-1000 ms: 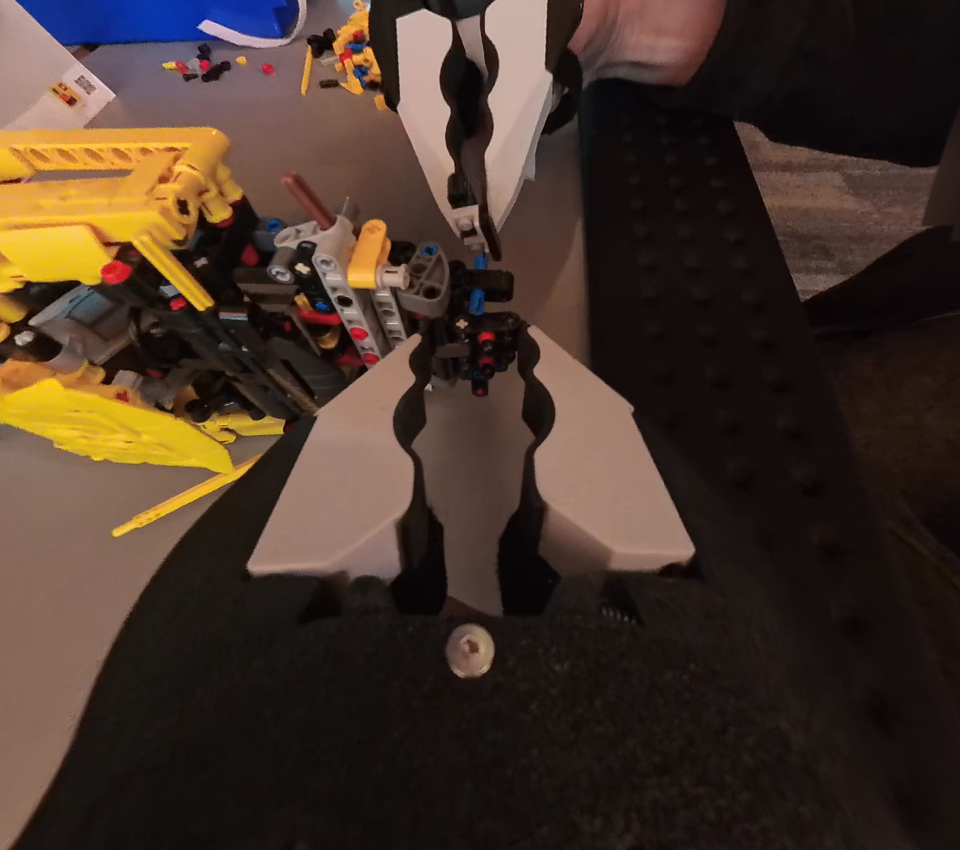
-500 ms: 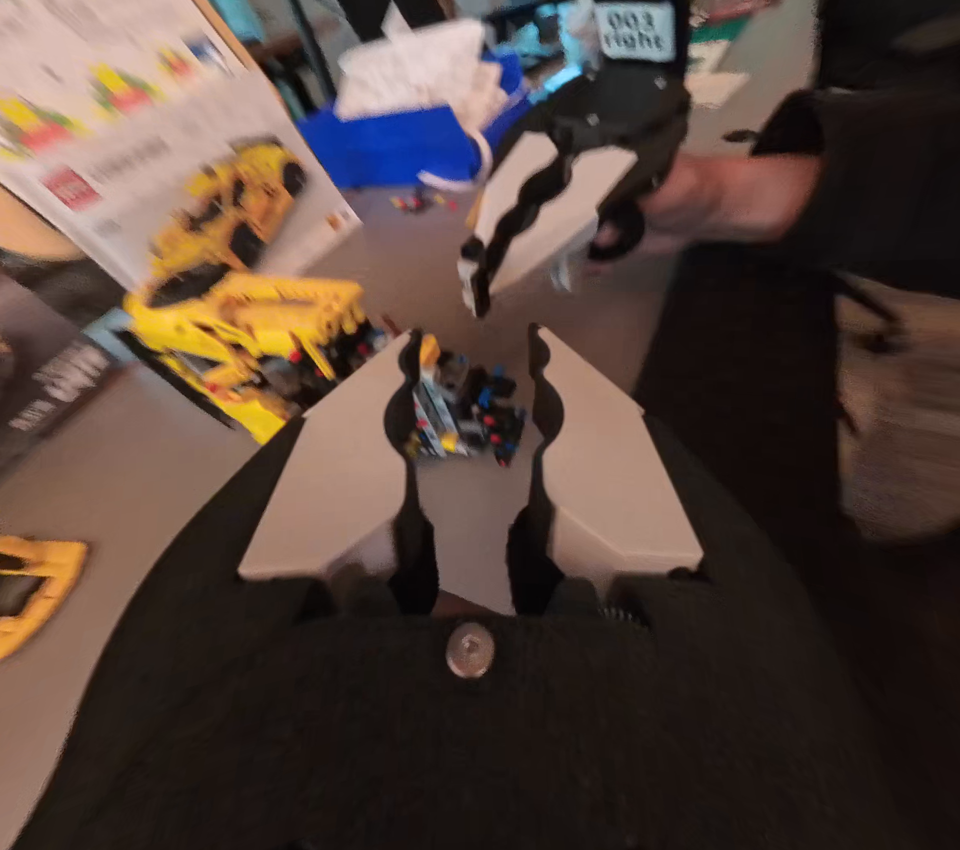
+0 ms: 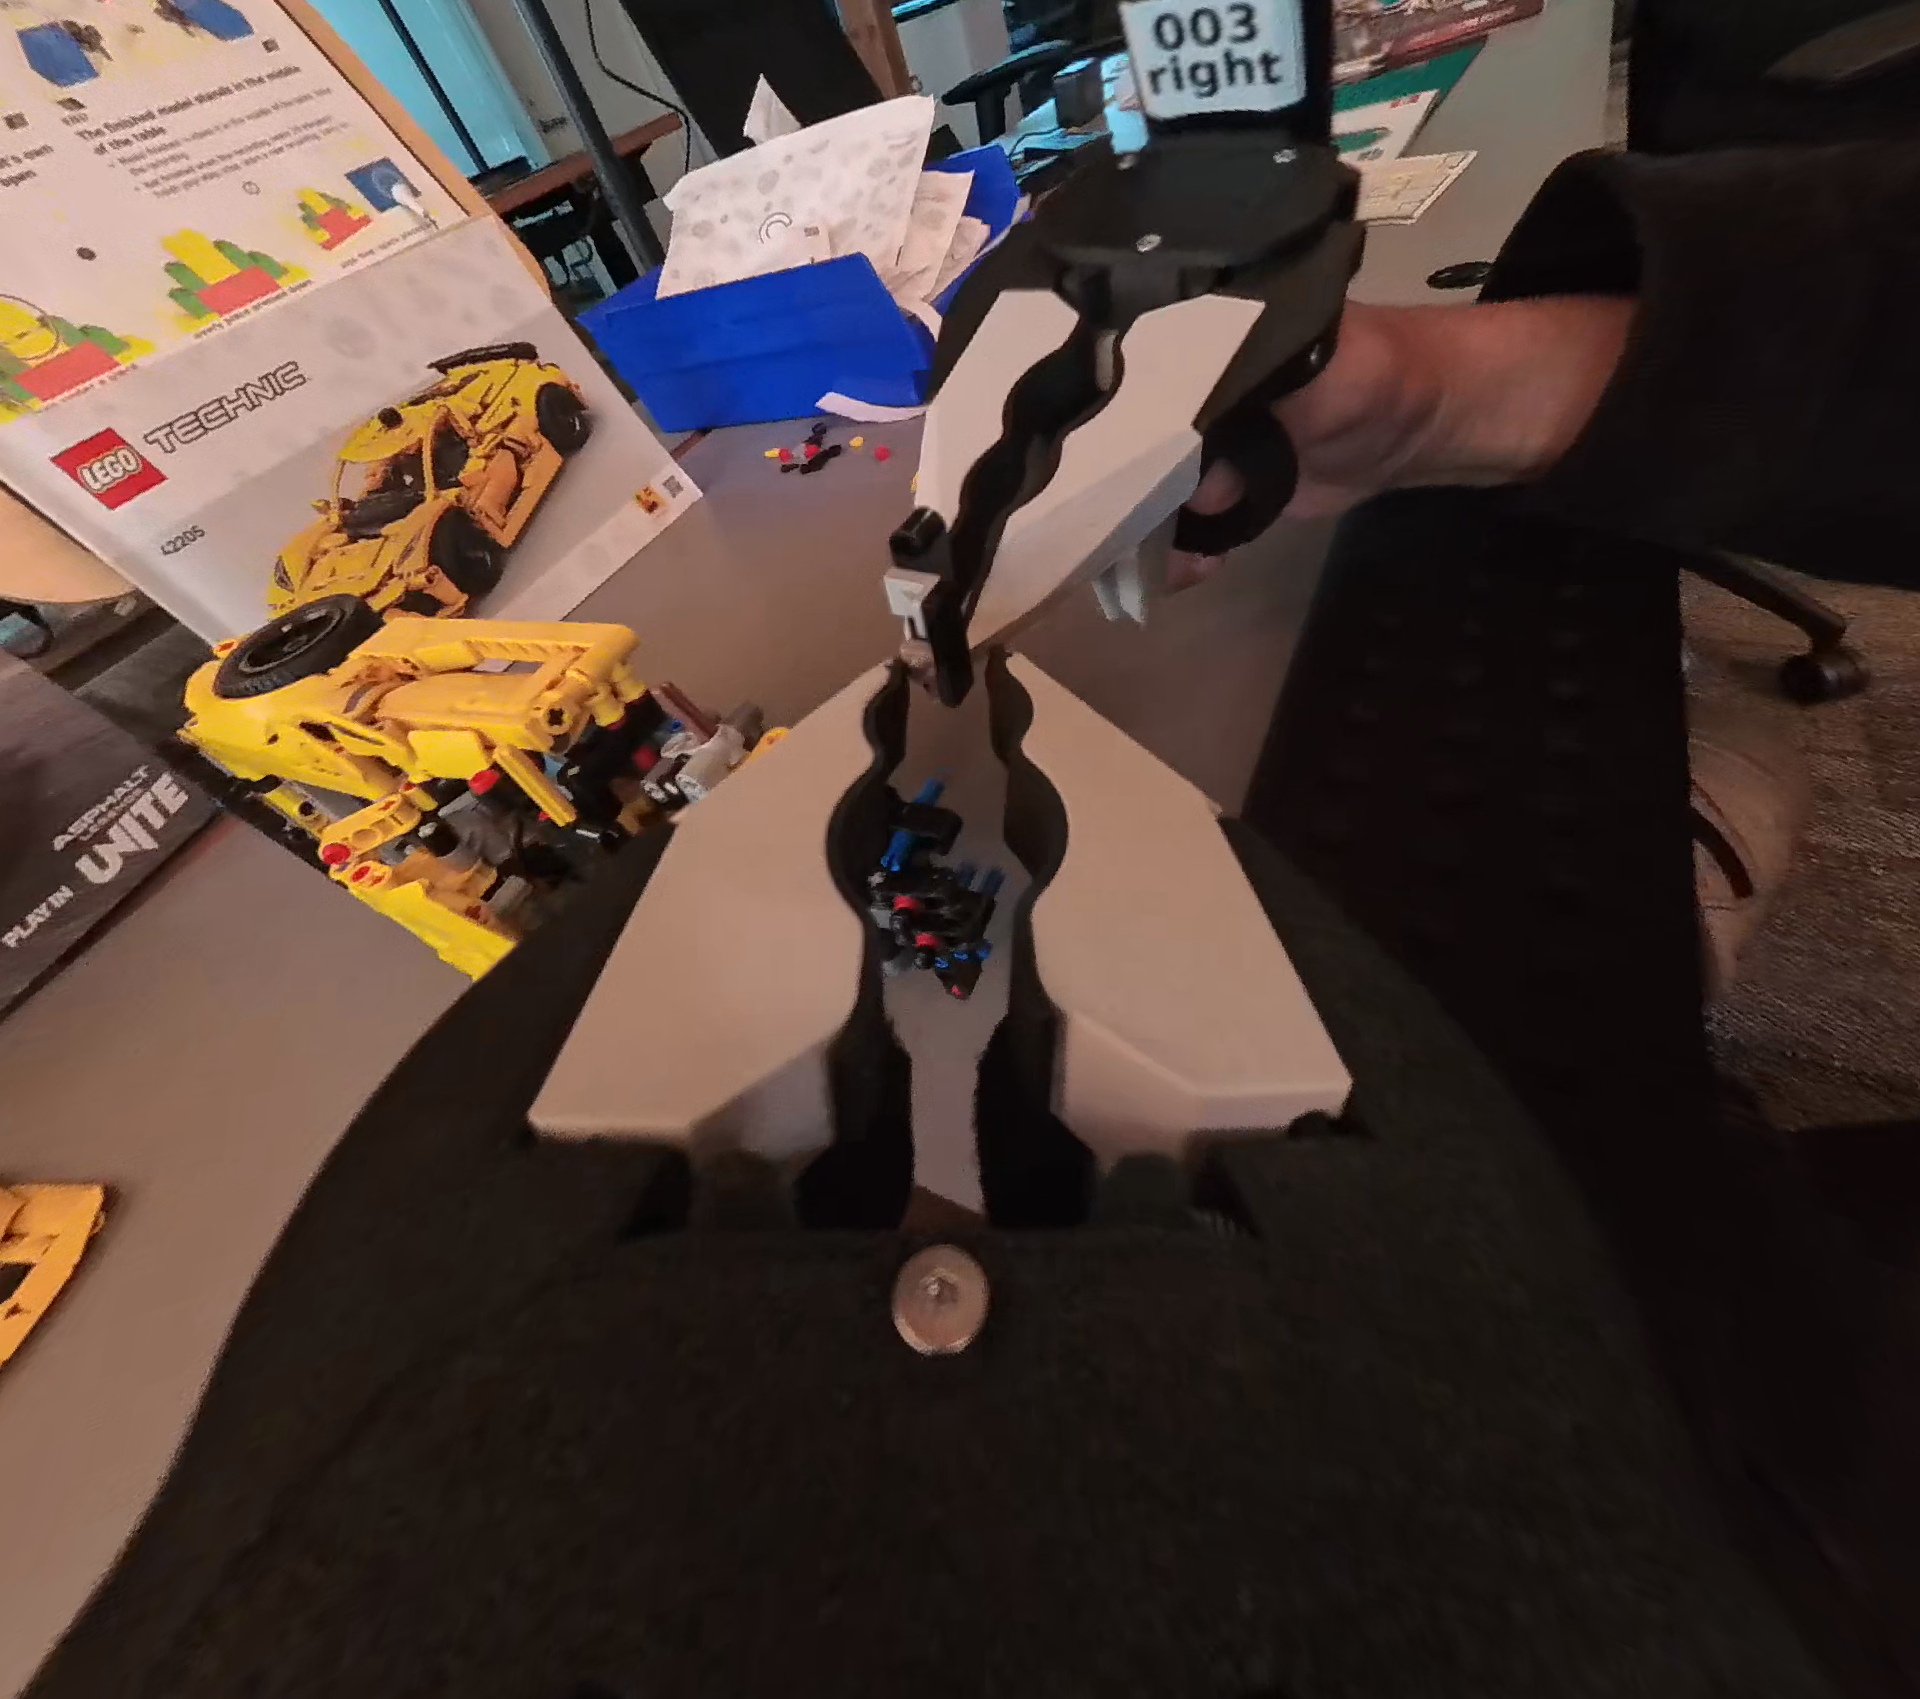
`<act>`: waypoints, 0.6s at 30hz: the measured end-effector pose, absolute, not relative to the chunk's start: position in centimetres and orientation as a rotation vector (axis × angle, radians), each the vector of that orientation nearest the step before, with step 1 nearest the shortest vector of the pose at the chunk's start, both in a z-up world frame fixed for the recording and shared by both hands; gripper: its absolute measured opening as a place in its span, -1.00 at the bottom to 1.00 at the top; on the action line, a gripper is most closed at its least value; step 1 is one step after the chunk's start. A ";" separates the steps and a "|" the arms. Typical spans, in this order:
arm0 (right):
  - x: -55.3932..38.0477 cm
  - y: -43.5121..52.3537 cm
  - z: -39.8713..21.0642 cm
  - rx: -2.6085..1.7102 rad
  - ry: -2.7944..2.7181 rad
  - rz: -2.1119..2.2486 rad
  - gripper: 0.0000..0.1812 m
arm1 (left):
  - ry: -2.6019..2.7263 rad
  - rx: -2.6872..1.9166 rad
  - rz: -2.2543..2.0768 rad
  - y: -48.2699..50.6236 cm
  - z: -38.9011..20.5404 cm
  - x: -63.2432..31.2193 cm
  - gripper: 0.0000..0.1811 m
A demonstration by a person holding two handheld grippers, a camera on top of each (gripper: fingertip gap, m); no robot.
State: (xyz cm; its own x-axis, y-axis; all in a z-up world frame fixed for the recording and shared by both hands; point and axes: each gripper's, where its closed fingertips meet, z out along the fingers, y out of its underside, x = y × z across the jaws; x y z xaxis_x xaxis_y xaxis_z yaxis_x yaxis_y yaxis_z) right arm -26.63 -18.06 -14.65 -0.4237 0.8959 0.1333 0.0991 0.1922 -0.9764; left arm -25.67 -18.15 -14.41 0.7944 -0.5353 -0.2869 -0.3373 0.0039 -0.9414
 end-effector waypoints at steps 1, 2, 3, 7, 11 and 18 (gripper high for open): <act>-26.6 -17.9 -14.9 -0.964 -1.710 1.305 -0.93 | 0.709 -1.605 -0.187 -18.2 -14.4 -25.7 -0.85; -26.7 -17.7 -15.2 -0.978 -1.718 1.281 -0.94 | 0.707 -1.607 -0.204 -18.3 -14.4 -25.6 -0.85; -26.7 -17.8 -15.5 -0.981 -1.729 1.268 -0.94 | 0.700 -1.611 -0.225 -18.3 -14.3 -25.6 -0.85; -26.9 -18.1 -16.1 -0.985 -1.761 1.253 -0.93 | 0.690 -1.637 -0.246 -18.1 -14.8 -25.8 -0.87; -26.9 -18.0 -15.5 -0.990 -1.725 1.278 -0.94 | 0.667 -1.634 -0.263 -18.1 -14.4 -26.1 -0.93; -25.4 -16.4 -13.3 -1.045 -1.603 1.413 -1.00 | 0.378 -1.632 -0.168 -17.1 -11.7 -34.1 -0.93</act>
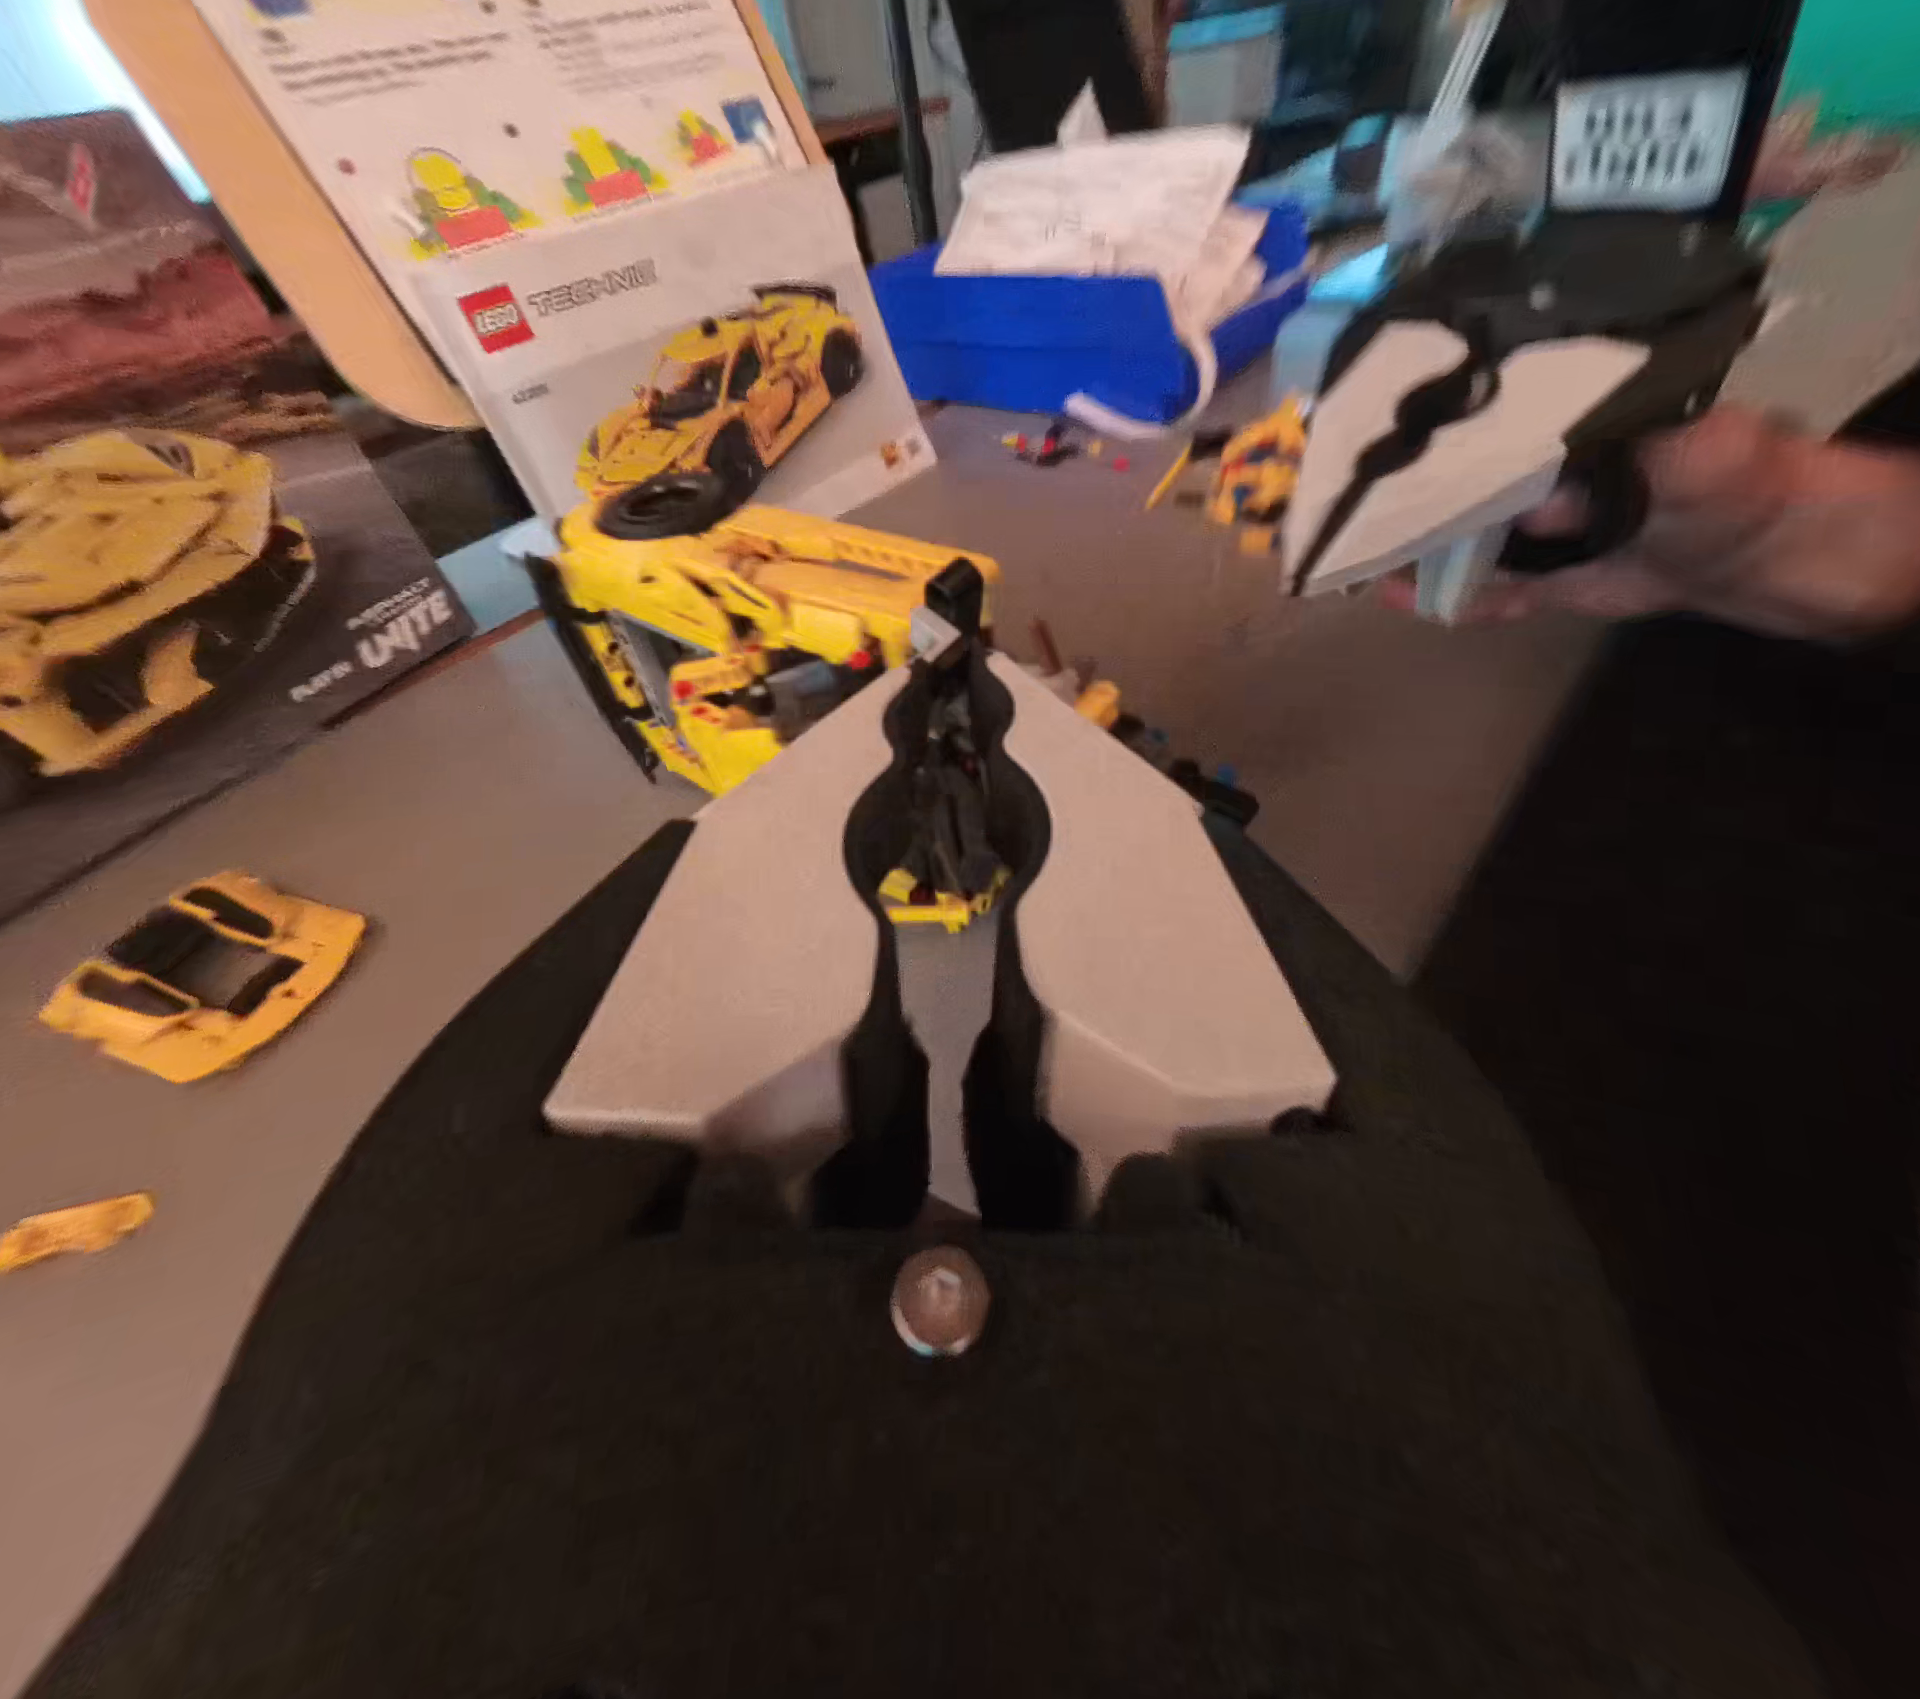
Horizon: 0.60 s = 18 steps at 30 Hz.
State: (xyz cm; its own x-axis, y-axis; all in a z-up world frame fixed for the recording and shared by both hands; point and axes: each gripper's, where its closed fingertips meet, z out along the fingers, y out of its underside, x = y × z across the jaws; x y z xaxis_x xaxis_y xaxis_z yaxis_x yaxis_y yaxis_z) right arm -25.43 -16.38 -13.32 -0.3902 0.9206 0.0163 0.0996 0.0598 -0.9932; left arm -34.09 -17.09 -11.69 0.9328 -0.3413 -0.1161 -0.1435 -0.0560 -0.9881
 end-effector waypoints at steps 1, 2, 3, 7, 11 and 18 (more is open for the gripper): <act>-25.2 -16.2 -12.7 -1.040 -1.573 1.442 -1.00 | 0.354 -1.611 -0.236 -17.5 -10.9 -34.8 -0.93; -25.3 -15.8 -12.8 -1.058 -1.557 1.448 -1.00 | 0.347 -1.584 -0.300 -17.9 -10.3 -34.9 -0.93; -25.5 -15.5 -13.0 -1.079 -1.555 1.437 -1.00 | 0.353 -1.551 -0.390 -18.4 -9.7 -34.3 -0.93; -25.9 -17.0 -12.6 -0.982 -1.552 1.437 -0.90 | 0.393 -1.468 -0.735 -19.6 -9.2 -29.6 -0.93; -25.6 -19.3 -11.9 -0.996 -1.577 1.719 -0.51 | 0.520 -1.486 -0.786 -20.1 -11.1 -26.0 -0.93; -24.9 -21.0 -13.1 -1.044 -1.725 1.805 -0.78 | 0.674 -1.533 -0.694 -20.6 -12.8 -24.3 -0.93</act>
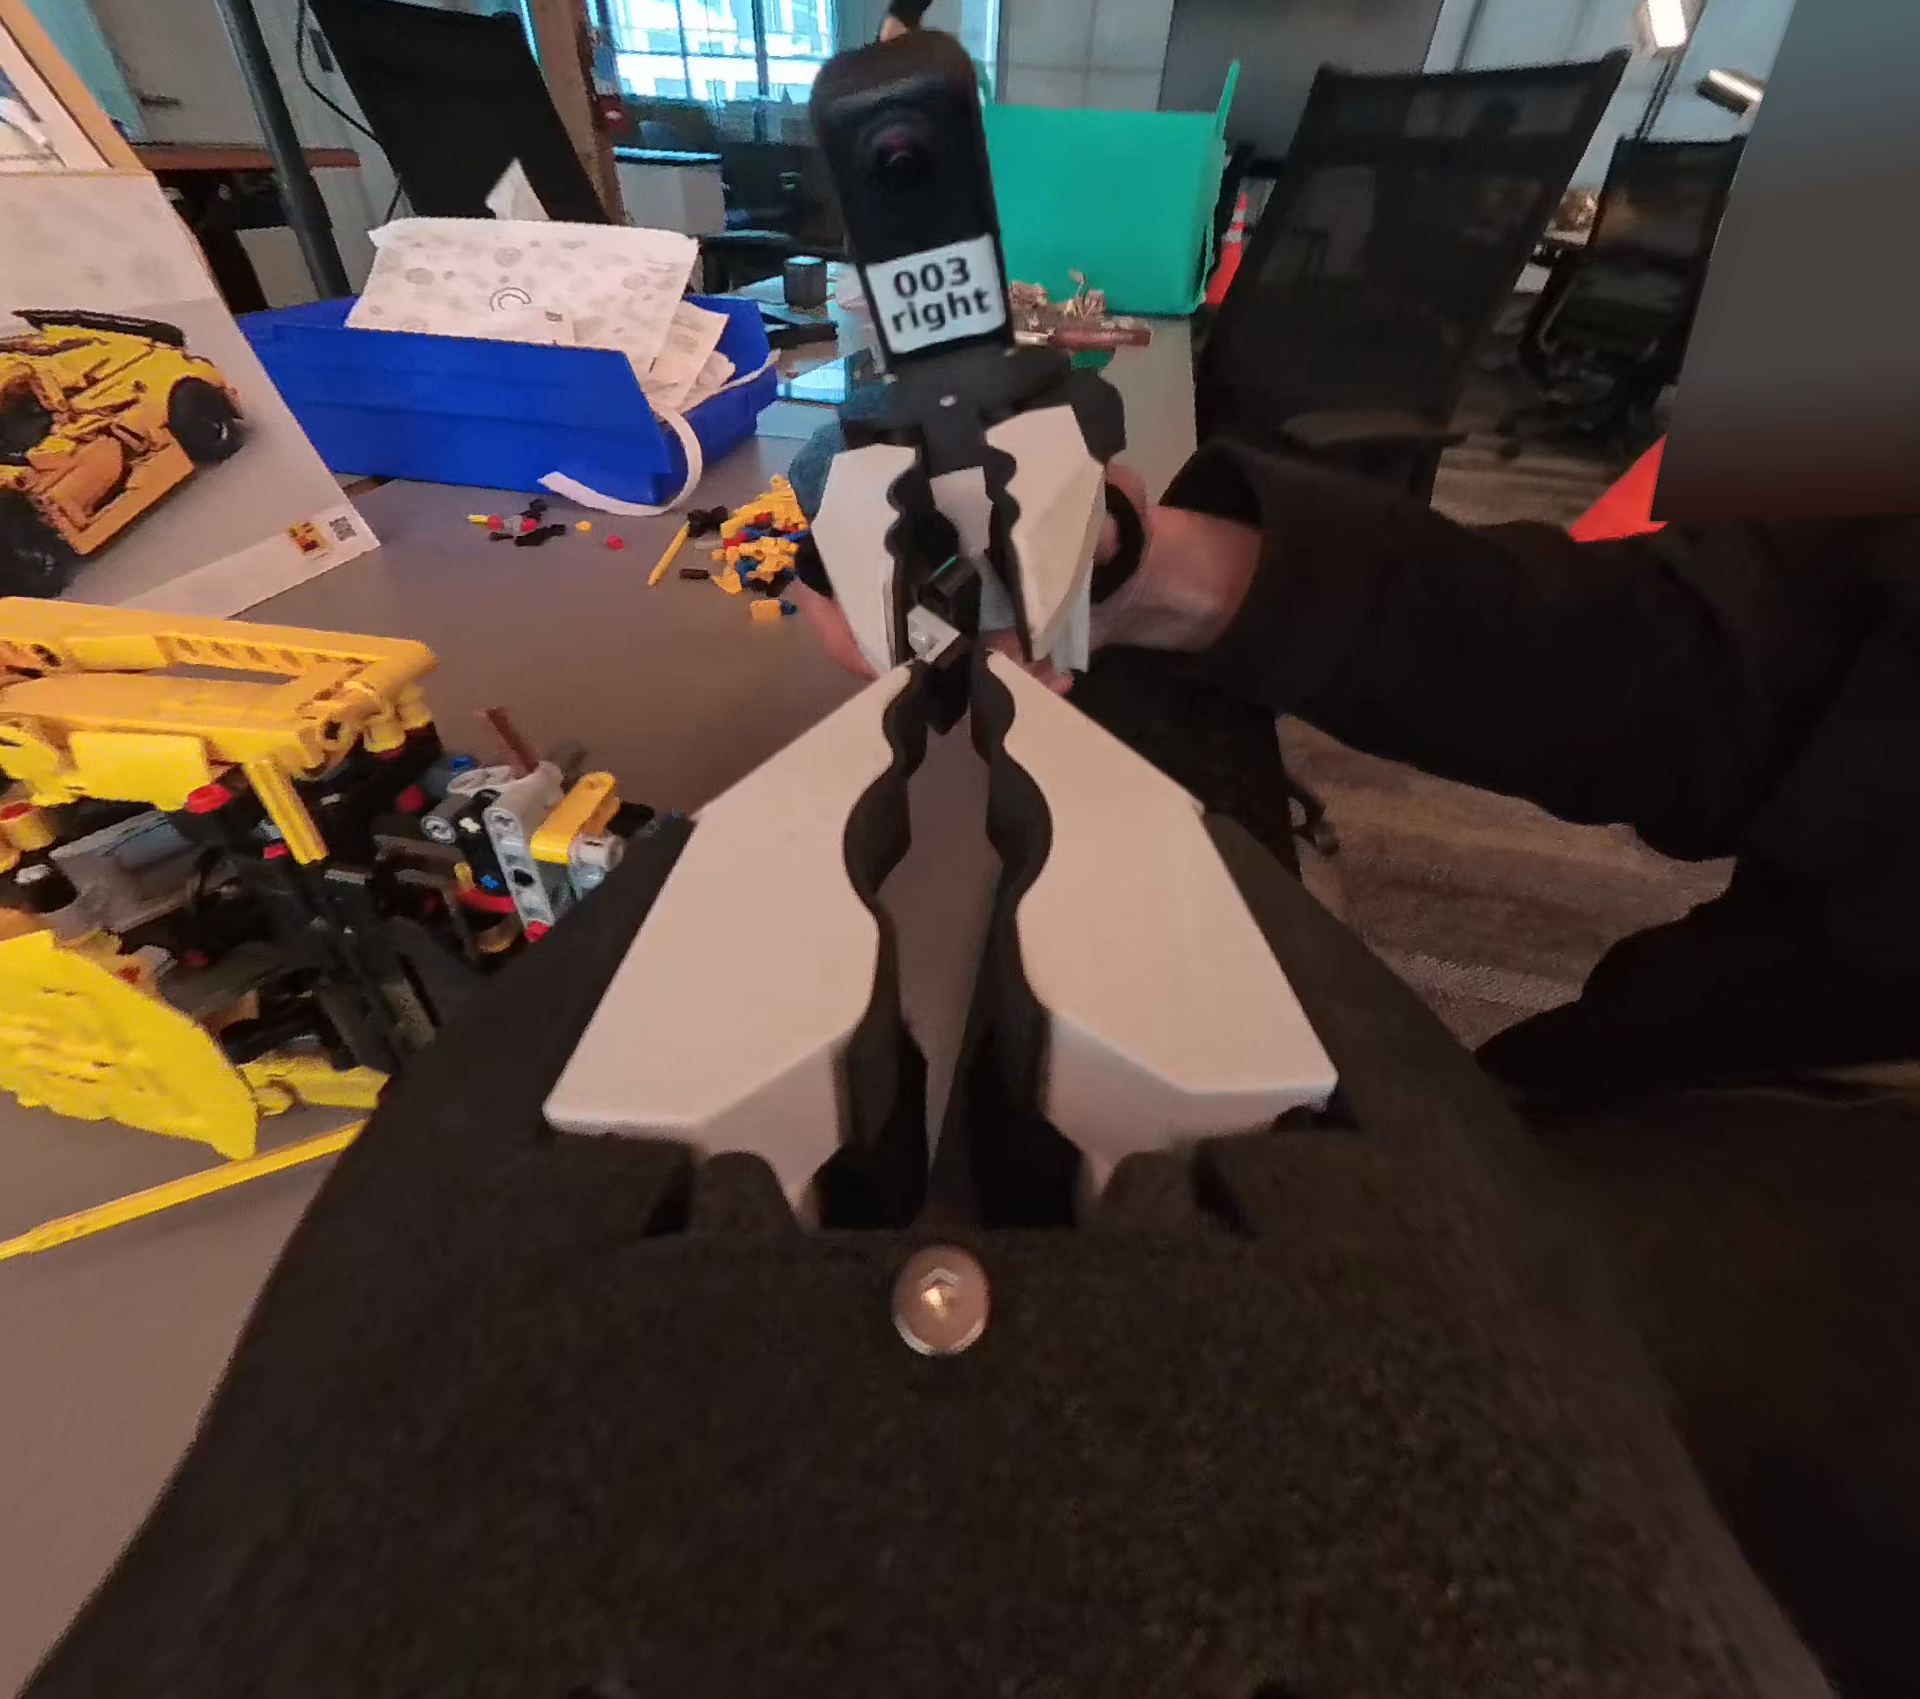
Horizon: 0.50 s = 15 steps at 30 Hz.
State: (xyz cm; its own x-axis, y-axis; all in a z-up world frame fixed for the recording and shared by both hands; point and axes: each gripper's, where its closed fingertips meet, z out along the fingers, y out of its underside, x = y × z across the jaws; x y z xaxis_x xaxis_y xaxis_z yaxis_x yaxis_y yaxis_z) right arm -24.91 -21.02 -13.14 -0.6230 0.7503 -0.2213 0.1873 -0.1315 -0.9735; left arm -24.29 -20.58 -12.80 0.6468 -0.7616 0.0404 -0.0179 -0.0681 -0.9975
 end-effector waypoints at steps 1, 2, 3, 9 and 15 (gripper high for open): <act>-25.0 -21.0 -13.4 -1.037 -1.733 1.766 -0.82 | 0.679 -1.546 -0.690 -20.5 -13.1 -24.2 -0.92; -25.1 -20.8 -13.5 -1.029 -1.737 1.737 -0.82 | 0.676 -1.555 -0.681 -20.4 -13.2 -24.1 -0.92; -25.0 -20.8 -13.5 -1.031 -1.741 1.735 -0.83 | 0.675 -1.560 -0.679 -20.4 -13.3 -24.2 -0.92; -25.3 -19.9 -14.3 -1.176 -1.756 1.744 -0.87 | 0.657 -1.621 -0.571 -19.4 -14.0 -24.8 -0.92; -23.9 -21.1 -13.5 -1.148 -1.822 1.947 -0.89 | 0.624 -1.664 -0.433 -18.5 -14.1 -26.6 -0.93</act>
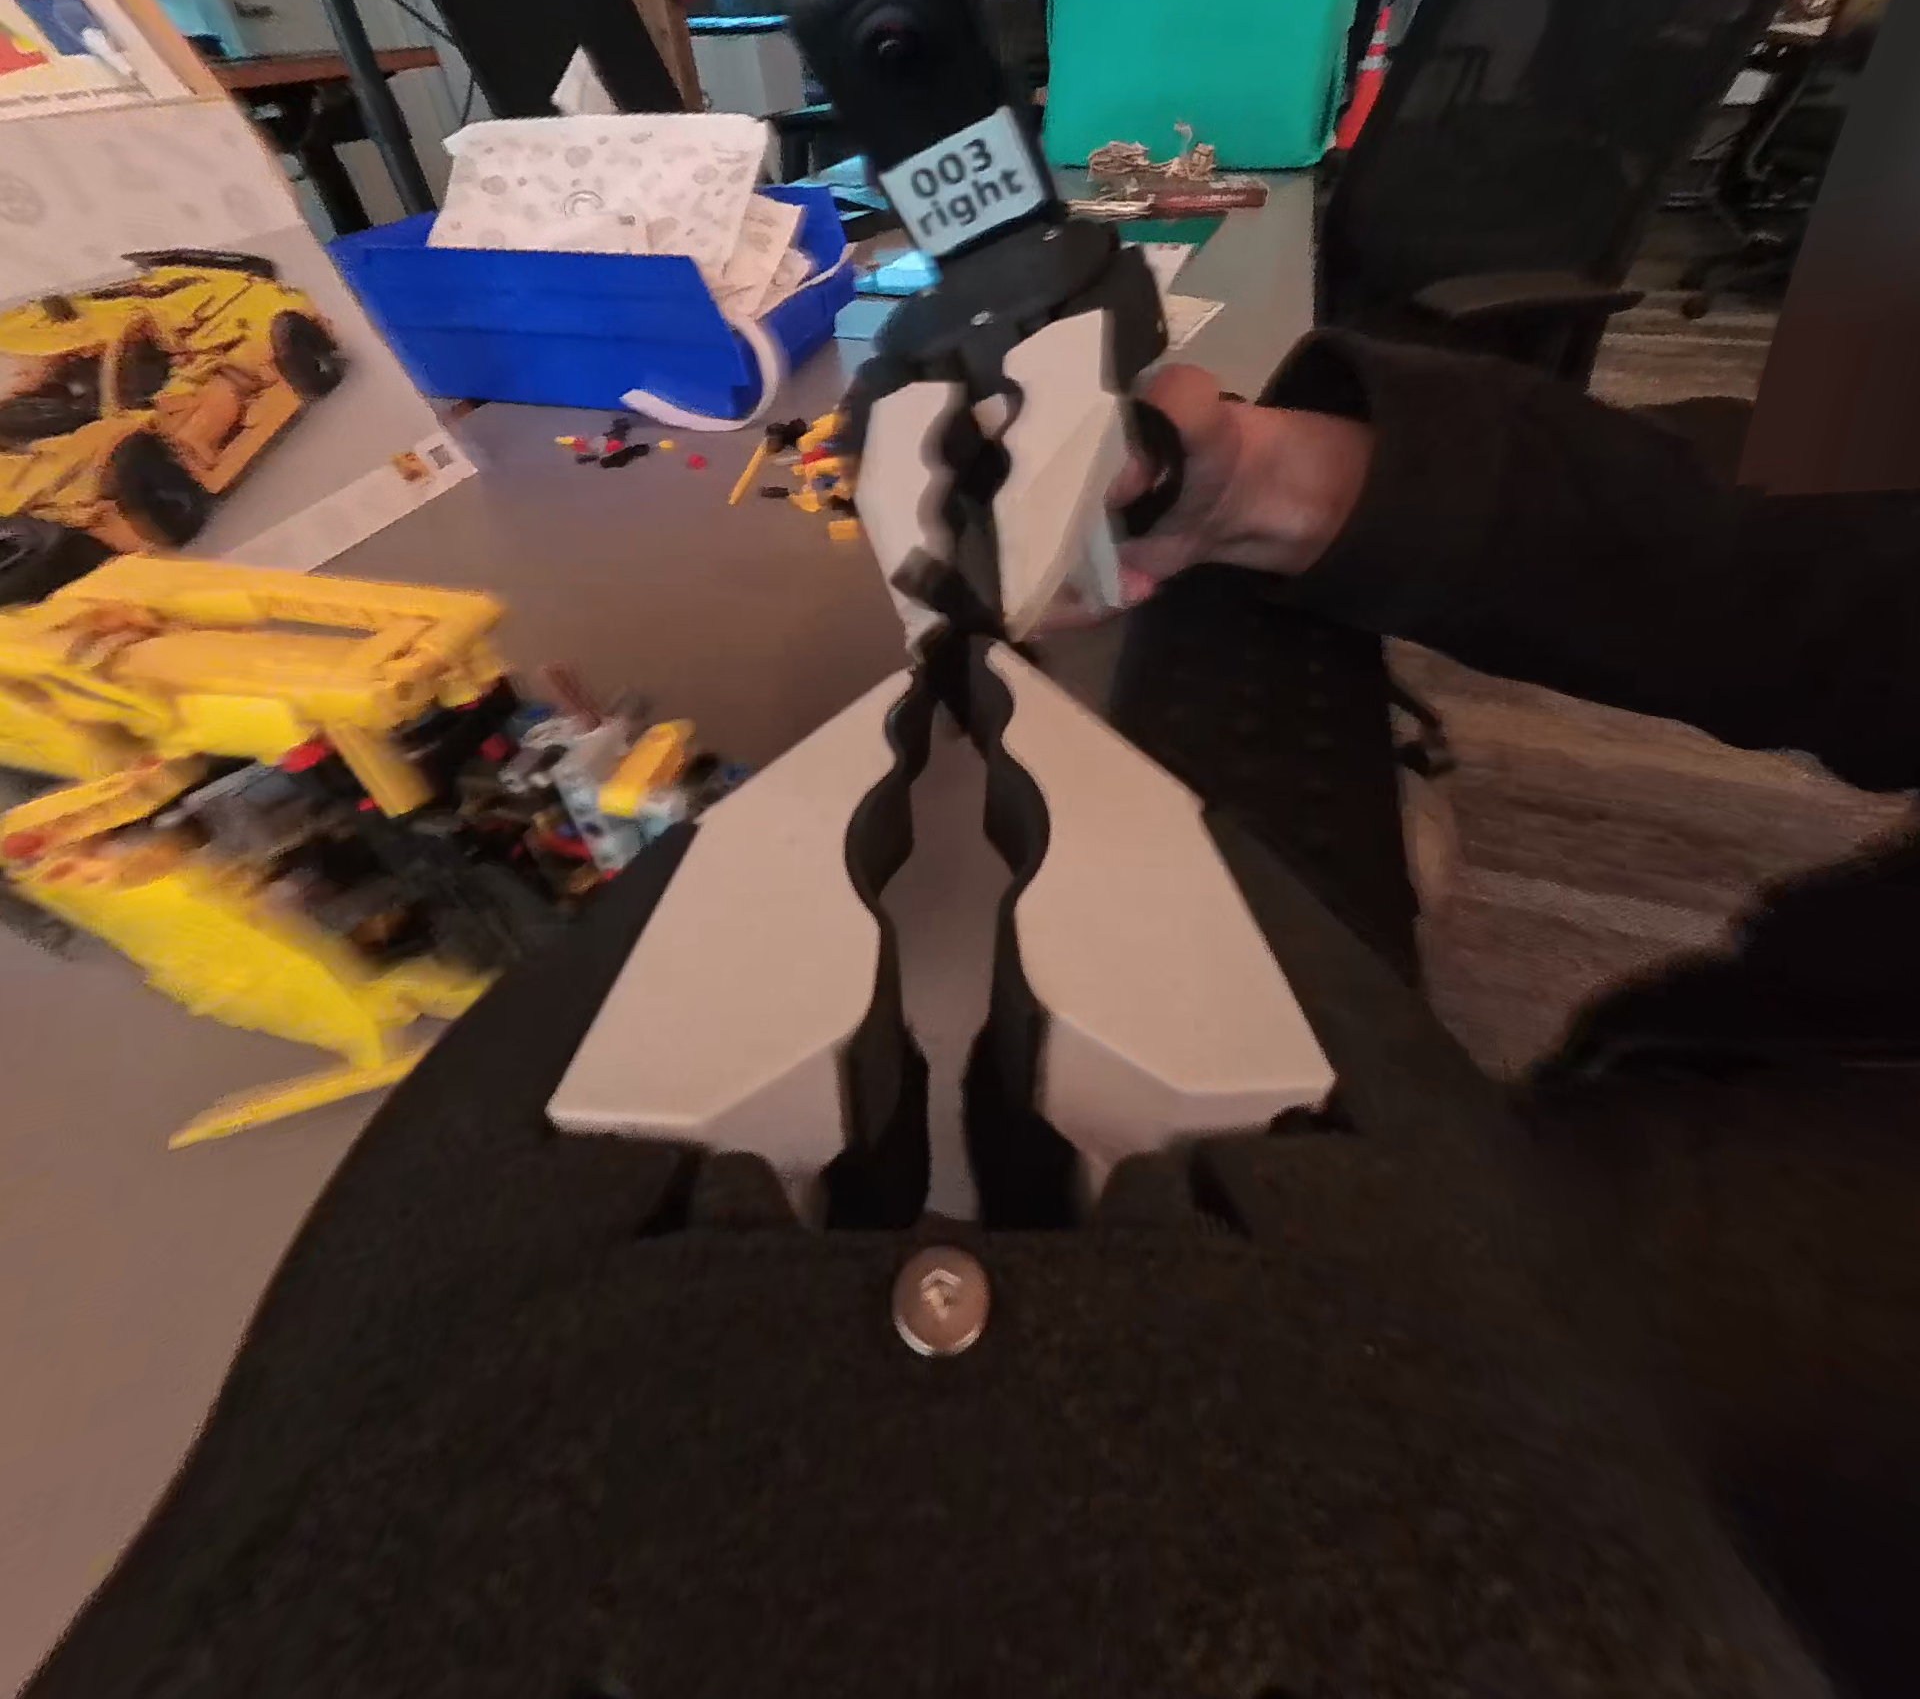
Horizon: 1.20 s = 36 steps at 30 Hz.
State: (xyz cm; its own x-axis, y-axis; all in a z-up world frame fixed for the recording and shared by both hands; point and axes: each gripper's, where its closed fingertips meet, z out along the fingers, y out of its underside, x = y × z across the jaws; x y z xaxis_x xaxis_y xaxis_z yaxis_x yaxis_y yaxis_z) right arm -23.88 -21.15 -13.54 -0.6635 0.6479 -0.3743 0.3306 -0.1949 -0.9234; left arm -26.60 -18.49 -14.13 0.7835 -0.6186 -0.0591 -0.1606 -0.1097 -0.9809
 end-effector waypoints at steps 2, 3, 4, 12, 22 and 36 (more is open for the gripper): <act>-22.5 -21.0 -11.0 -1.066 -1.713 2.087 -0.89 | 0.418 -1.683 -0.326 -17.0 -13.4 -32.3 -0.95; -23.3 -19.2 -11.7 -1.134 -1.647 1.967 -0.89 | 0.385 -1.630 -0.410 -17.6 -11.9 -33.0 -0.96; -23.4 -18.5 -11.4 -1.152 -1.610 1.981 -0.89 | 0.424 -1.604 -0.393 -18.3 -11.2 -32.7 -0.95; -23.9 -17.7 -11.1 -1.166 -1.525 1.986 -0.88 | 0.505 -1.507 -0.748 -20.0 -11.1 -26.6 -0.93; -26.2 -14.2 -21.1 -1.633 -1.743 1.326 -0.88 | 0.510 -1.392 -0.961 -21.8 -9.2 -25.3 -0.92; -24.9 -19.0 -13.9 -1.222 -1.674 1.832 -0.56 | 1.093 -1.108 0.838 -19.1 -13.3 -26.4 -0.94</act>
State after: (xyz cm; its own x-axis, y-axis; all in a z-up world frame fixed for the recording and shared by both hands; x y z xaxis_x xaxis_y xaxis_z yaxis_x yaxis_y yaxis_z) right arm -24.90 -18.99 -13.89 -0.5537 0.7589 -0.3429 0.2733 -0.2233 -0.9356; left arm -26.36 -19.10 -13.34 0.2741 0.0018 -0.9617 -0.9283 0.2619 -0.2641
